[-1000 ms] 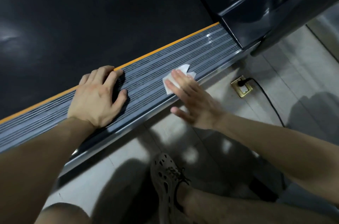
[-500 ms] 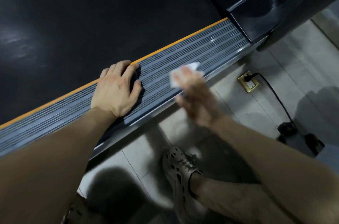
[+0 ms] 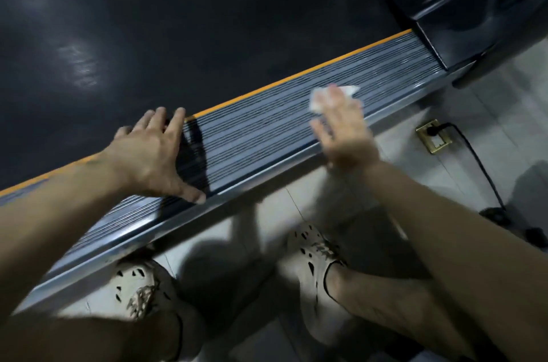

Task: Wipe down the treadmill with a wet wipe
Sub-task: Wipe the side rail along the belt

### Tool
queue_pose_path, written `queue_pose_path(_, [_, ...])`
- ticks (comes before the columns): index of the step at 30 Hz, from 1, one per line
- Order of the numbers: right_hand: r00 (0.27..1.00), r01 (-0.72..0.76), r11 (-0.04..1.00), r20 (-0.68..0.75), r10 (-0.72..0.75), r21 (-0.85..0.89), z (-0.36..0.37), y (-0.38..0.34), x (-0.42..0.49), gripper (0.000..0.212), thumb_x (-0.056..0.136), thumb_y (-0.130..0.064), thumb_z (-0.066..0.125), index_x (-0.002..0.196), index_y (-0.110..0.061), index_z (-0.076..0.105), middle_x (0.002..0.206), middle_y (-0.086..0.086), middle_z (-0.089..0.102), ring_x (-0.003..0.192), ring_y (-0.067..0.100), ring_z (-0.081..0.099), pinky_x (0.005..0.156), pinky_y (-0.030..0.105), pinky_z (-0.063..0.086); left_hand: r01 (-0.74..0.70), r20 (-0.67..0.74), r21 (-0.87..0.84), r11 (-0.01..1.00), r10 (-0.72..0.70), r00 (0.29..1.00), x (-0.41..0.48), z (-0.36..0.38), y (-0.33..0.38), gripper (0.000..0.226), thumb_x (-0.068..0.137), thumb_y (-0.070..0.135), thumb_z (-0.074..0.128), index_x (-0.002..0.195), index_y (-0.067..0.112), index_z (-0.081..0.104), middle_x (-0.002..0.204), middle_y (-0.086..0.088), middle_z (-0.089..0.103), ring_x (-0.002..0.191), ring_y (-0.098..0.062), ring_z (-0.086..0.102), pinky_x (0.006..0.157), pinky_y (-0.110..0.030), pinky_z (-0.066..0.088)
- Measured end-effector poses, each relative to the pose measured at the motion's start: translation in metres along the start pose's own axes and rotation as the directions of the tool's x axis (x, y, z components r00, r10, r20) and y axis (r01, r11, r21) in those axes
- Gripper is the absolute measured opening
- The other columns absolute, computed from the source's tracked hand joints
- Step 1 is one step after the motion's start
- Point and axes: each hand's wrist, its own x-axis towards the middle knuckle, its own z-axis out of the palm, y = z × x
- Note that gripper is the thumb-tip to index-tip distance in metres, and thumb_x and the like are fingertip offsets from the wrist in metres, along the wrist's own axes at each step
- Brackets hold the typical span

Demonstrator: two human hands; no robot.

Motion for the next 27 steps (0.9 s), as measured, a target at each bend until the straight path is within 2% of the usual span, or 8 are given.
queue_pose_path(3, [0.973, -0.212, 0.977, -0.102, 0.209, -0.017, 0.005, -0.003, 0.008, 0.078, 0.112, -0.063, 0.023, 0.164, -0.007, 0.036, 0.171, 0.021, 0.03, 0.161, 0.038, 0.022, 0.128, 0.059, 0.023, 0.075, 0.018, 0.127, 0.989, -0.078, 0.997, -0.007, 0.016, 0.002, 0.189, 0.033, 0.098, 0.078, 0.164, 0.004, -0.02, 0.177, -0.019, -0.009, 0.164, -0.038, 0.003, 0.129, -0.058, 0.025])
queue_pose_path(5, [0.974, 0.118, 0.993, -0.197, -0.112, 0.017, 0.019, -0.069, -0.016, 0.069, 0.111, -0.048, 0.049, 0.161, -0.002, 0.041, 0.168, 0.024, 0.034, 0.161, 0.037, 0.024, 0.128, 0.057, 0.026, 0.086, 0.012, 0.179, 0.98, -0.09, 0.996, -0.006, 0.018, 0.007, 0.188, 0.036, 0.093, 0.083, 0.163, -0.001, -0.019, 0.176, -0.022, -0.006, 0.163, -0.042, 0.007, 0.127, -0.059, 0.028])
queue_pose_path(9, [0.759, 0.631, 0.77, 0.131, -0.638, 0.095, 0.008, -0.152, -0.046, 0.069, 0.112, -0.053, 0.039, 0.17, -0.019, 0.022, 0.178, 0.006, 0.011, 0.166, 0.019, 0.001, 0.134, 0.049, 0.009, 0.071, 0.011, 0.235, 0.969, -0.075, 0.997, -0.008, 0.01, 0.009, 0.189, 0.034, 0.097, 0.078, 0.164, 0.0, -0.018, 0.178, -0.017, -0.002, 0.164, -0.036, 0.012, 0.125, -0.052, 0.035])
queue_pose_path(12, [0.892, 0.451, 0.892, -0.048, -0.45, 0.027, 0.014, -0.076, 0.002, 0.062, 0.112, -0.044, 0.048, 0.164, -0.012, 0.039, 0.172, 0.011, 0.033, 0.16, 0.023, 0.025, 0.131, 0.049, 0.02, 0.057, 0.001, 0.249, 0.967, -0.059, 0.998, -0.011, 0.009, 0.004, 0.188, 0.032, 0.103, 0.071, 0.165, 0.003, -0.016, 0.178, -0.013, 0.0, 0.164, -0.032, 0.015, 0.123, -0.049, 0.038])
queue_pose_path(16, [0.961, -0.273, 0.962, 0.041, 0.273, -0.006, -0.001, 0.005, 0.059, 0.078, 0.107, -0.069, 0.008, 0.168, -0.024, 0.029, 0.175, 0.014, 0.022, 0.164, 0.031, 0.014, 0.133, 0.049, 0.009, 0.034, -0.025, 0.263, 0.964, -0.028, 0.999, -0.015, 0.01, -0.001, 0.189, 0.027, 0.111, 0.057, 0.166, 0.004, -0.013, 0.179, -0.01, 0.006, 0.163, -0.028, 0.02, 0.121, -0.046, 0.04])
queue_pose_path(19, [0.991, 0.089, 0.994, -0.102, -0.083, 0.057, 0.014, -0.08, 0.035, 0.064, 0.111, -0.055, 0.037, 0.159, -0.013, 0.048, 0.163, 0.019, 0.044, 0.158, 0.037, 0.033, 0.126, 0.05, 0.03, 0.026, -0.044, 0.284, 0.959, -0.014, 0.999, -0.015, 0.008, -0.002, 0.189, 0.026, 0.114, 0.051, 0.166, 0.004, -0.012, 0.178, -0.009, 0.01, 0.162, -0.027, 0.024, 0.119, -0.047, 0.041])
queue_pose_path(22, [0.754, 0.637, 0.759, 0.095, -0.65, 0.134, 0.018, -0.154, -0.009, 0.067, 0.112, -0.052, 0.046, 0.168, -0.02, 0.031, 0.176, 0.009, 0.024, 0.165, 0.022, 0.012, 0.133, 0.045, 0.015, 0.038, -0.046, 0.287, 0.957, -0.026, 0.999, -0.018, 0.007, -0.002, 0.188, 0.028, 0.113, 0.052, 0.166, 0.004, -0.012, 0.178, -0.008, 0.01, 0.162, -0.027, 0.024, 0.12, -0.049, 0.038])
queue_pose_path(27, [0.973, 0.218, 0.967, -0.048, -0.226, -0.133, 0.019, -0.026, 0.051, 0.056, 0.117, -0.041, 0.027, 0.168, -0.017, 0.027, 0.173, 0.019, 0.027, 0.162, 0.041, 0.019, 0.128, 0.063, 0.02, 0.011, -0.044, 0.252, 0.968, 0.0, 0.999, -0.022, 0.006, -0.005, 0.186, 0.03, 0.113, 0.054, 0.167, 0.006, -0.014, 0.179, -0.009, 0.003, 0.162, -0.03, 0.02, 0.121, -0.052, 0.035])
